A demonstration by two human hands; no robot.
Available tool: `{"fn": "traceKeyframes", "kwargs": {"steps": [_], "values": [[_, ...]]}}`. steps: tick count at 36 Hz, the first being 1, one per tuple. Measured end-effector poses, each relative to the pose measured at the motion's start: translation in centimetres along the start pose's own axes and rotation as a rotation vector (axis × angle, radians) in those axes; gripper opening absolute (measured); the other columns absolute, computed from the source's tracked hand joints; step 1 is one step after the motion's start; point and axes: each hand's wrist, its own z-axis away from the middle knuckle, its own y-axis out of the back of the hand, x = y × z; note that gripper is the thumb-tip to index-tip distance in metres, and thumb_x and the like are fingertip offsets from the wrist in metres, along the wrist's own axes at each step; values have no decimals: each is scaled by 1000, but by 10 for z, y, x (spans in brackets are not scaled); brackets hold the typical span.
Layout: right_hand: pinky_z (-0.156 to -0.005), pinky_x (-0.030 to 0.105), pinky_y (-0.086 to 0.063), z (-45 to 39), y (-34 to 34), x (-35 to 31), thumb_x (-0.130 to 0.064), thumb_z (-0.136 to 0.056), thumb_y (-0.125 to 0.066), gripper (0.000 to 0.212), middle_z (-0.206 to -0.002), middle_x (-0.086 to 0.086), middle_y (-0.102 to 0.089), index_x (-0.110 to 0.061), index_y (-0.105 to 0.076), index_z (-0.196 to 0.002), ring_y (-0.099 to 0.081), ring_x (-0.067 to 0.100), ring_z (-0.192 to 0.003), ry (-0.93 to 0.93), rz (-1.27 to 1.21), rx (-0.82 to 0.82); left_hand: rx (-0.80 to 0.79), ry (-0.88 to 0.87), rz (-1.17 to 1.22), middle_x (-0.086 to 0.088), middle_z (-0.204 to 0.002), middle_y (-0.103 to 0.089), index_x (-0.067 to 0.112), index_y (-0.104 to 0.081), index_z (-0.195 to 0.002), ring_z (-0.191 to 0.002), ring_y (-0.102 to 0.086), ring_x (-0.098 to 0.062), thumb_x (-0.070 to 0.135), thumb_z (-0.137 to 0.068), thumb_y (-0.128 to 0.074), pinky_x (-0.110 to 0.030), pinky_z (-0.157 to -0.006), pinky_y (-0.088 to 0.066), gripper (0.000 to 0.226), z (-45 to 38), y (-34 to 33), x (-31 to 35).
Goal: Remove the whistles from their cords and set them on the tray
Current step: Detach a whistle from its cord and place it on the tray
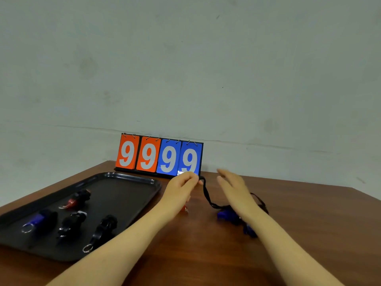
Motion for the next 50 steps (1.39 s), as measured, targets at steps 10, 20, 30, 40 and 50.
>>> {"fn": "traceKeyframes", "kwargs": {"steps": [10, 20, 30, 40, 50], "values": [[-50, 25, -39, 5, -23, -13, -21, -101, -37, 33, -53, -2, -34, -13, -44, -70, -34, 13, -48, -190, -607, -189, 35, -59, -107, 19, -53, -53, 17, -61, -77, -55, -48, 2, 24, -98, -51, -9, -54, -37, 25, -5, 4, -4], [-38, 22, -22, -14, 14, 23, -20, -100, -41, 36, -45, -7, -25, -16, -37, -65, -21, 8, -38, -415, -1095, 265, -11, -6, -596, 5, -62, -52, 20, -54, -64, -62, -52, -7, 47, -92, -54, -18, -65, -42, 39, -11, 18, -23], [-55, 33, -23, -14, 20, 39, -15, -91, -41, 25, -61, 4, -31, -16, -35, -67, -27, 20, -56, -418, -496, 330, -116, 131, -708, 6, -84, -60, 24, -57, -80, -80, -56, -6, 36, -99, -47, -20, -69, -42, 25, -16, 27, -43], [-112, 35, -25, 0, -5, 14, -22, -92, -49, 56, -149, 3, -40, -20, -36, -146, -30, 20, -138, 121, 453, -42, -133, 152, -221, 5, -58, -43, 12, -53, -78, -49, -37, -5, 23, -102, -39, -13, -44, -31, 30, -3, 6, -19], [-68, 31, -44, 3, -28, 14, -23, -100, -38, 27, -76, -3, -58, -20, -54, -78, -54, 12, -70, 121, 99, -278, -37, 163, 47, 5, -55, -43, 15, -50, -80, -45, -39, -8, 26, -100, -39, -18, -45, -30, 26, -4, 3, -12]]}}
